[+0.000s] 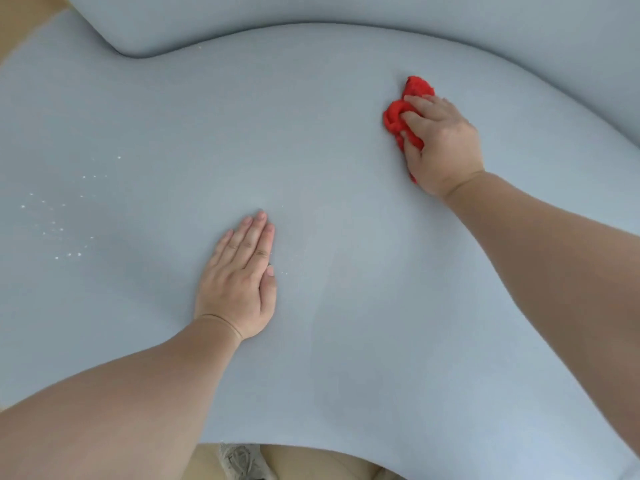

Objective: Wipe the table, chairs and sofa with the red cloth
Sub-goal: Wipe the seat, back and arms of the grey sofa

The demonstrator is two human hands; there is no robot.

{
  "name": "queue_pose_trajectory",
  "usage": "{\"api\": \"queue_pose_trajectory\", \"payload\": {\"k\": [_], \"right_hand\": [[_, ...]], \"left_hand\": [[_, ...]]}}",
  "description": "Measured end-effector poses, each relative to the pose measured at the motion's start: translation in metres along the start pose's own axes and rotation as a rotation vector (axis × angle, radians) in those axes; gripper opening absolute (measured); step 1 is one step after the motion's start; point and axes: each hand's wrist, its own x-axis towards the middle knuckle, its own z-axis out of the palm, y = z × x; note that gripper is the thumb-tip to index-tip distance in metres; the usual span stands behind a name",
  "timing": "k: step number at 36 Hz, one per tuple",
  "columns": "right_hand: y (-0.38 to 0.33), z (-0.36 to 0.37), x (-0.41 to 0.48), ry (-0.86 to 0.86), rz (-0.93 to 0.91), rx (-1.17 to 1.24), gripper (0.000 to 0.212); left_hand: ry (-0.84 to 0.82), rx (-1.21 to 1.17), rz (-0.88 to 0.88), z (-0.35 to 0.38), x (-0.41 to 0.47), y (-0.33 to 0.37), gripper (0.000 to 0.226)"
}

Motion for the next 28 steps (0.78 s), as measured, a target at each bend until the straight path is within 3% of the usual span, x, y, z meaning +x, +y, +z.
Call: {"api": "queue_pose_trajectory", "payload": {"k": [11,16,22,28], "right_hand": [[0.019,0.004,0.022,-0.002,0.015,0.038,0.032],[0.031,0.003,0.068,-0.072,0.234,0.025,0.035],[0.035,0.003,0.085,-0.110,0.323,-0.009,0.030],[0.021,0.002,0.087,-0.130,0.208,0.020,0.034]], "left_hand": [[0.023,-0.016,0.006,0.002,0.000,-0.001,0.055],[0.020,-0.014,0.009,0.002,0.001,-0.003,0.056],[0.001,-0.002,0.012,0.004,0.002,-0.005,0.058],[-0.009,-0.008,-0.001,0.003,0.001,-0.004,0.058]]}}
